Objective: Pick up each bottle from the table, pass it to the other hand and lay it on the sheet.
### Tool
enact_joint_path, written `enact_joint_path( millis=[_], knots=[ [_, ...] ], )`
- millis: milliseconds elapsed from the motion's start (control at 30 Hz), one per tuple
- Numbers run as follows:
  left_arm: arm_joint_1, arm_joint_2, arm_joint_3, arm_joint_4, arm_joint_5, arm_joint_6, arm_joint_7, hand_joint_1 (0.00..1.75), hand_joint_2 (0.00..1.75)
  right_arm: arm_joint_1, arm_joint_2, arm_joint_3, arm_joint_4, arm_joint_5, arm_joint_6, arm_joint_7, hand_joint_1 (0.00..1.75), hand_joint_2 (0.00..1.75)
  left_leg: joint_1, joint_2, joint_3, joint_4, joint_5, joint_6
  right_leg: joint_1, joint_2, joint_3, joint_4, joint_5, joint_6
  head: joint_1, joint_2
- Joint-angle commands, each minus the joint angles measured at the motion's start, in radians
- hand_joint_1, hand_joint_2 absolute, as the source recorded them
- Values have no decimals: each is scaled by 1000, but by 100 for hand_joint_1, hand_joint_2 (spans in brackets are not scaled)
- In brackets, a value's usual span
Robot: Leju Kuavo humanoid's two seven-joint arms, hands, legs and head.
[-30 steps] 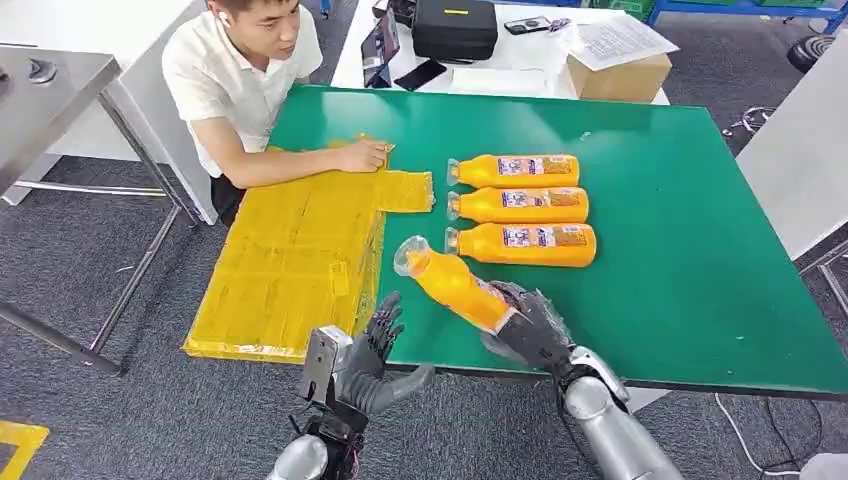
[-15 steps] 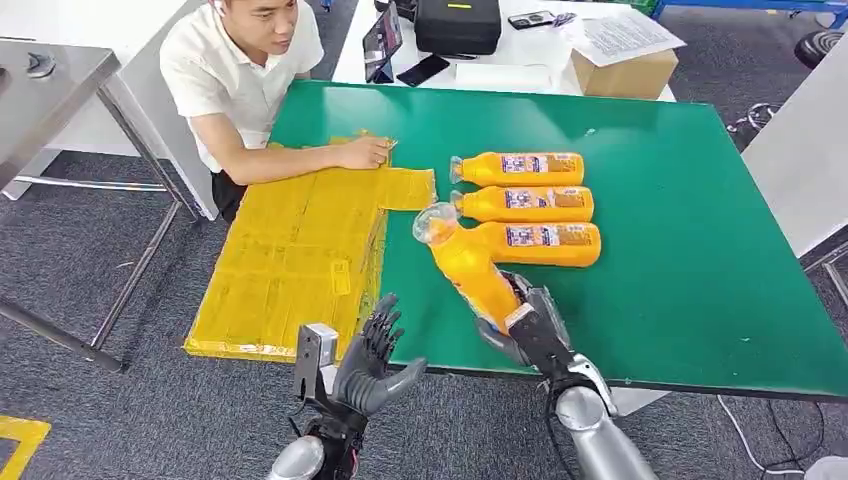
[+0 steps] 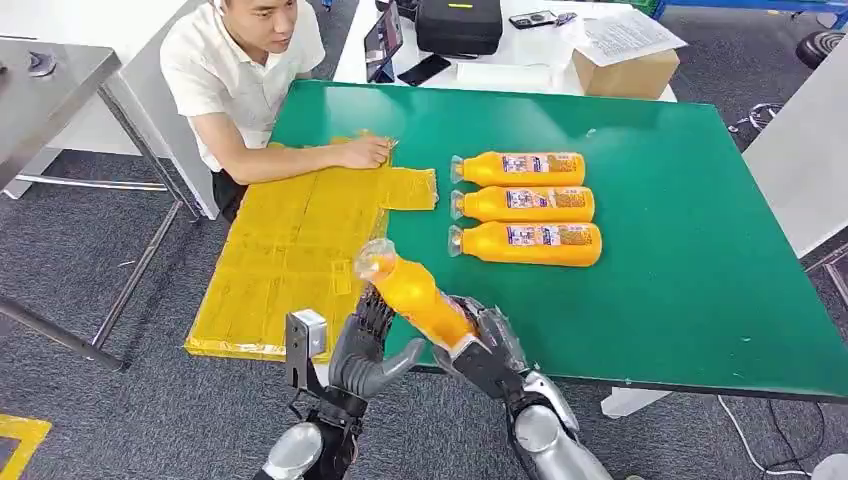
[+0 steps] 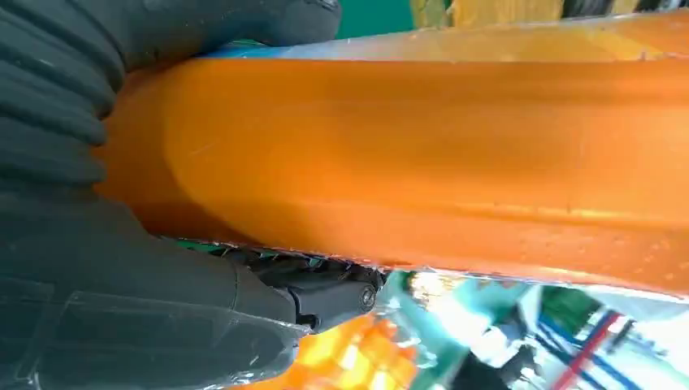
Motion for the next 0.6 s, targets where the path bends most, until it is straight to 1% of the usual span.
enact_joint_path(
  millis=[33, 200, 300, 367, 467, 567, 600],
  knots=[
    [-110, -2, -26, 180, 14, 7, -10, 0, 175, -39, -9, 190, -37, 42, -63, -3, 175, 175, 1, 2, 4, 0, -1, -3, 1, 2, 3, 0, -1, -3, 0, 0],
    [-110, -2, -26, 180, 14, 7, -10, 0, 175, -39, -9, 190, -37, 42, -63, -3, 175, 175, 0, -1, 1, -1, 0, -1, 0, -1, 1, 0, -1, -1, 0, 0],
    [-110, -2, -26, 180, 14, 7, -10, 0, 175, -40, -11, 190, -37, 42, -63, -3, 175, 175, 0, 1, 3, 0, -1, -2, 0, 1, 2, 0, -1, -2, 0, 0],
    [-112, -1, -30, 184, 14, 6, -8, 0, 175, -40, -13, 192, -41, 40, -66, -6, 175, 175, 0, 0, 1, -1, 0, -1, 0, 0, 1, 0, -1, -1, 0, 0],
    [-129, -6, -45, 219, 12, 0, 0, 0, 175, -33, -24, 216, -96, 35, -80, -17, 175, 175, 0, 0, 3, -1, -1, -2, 0, 0, 2, -1, -1, -2, 0, 0],
    [-149, -14, -52, 256, 19, -8, 6, 0, 175, -33, -27, 236, -143, 30, -78, -16, 175, 175, 0, 0, 0, 0, 0, -1, 0, 0, 0, 0, 0, -1, 0, 0],
    [-155, -19, -48, 269, 31, -12, 11, 0, 175, -37, -26, 245, -152, 28, -75, -15, 175, 175, 1, -1, 3, 0, -1, -2, 1, 0, 2, 0, -1, -2, 0, 0]
  ],
)
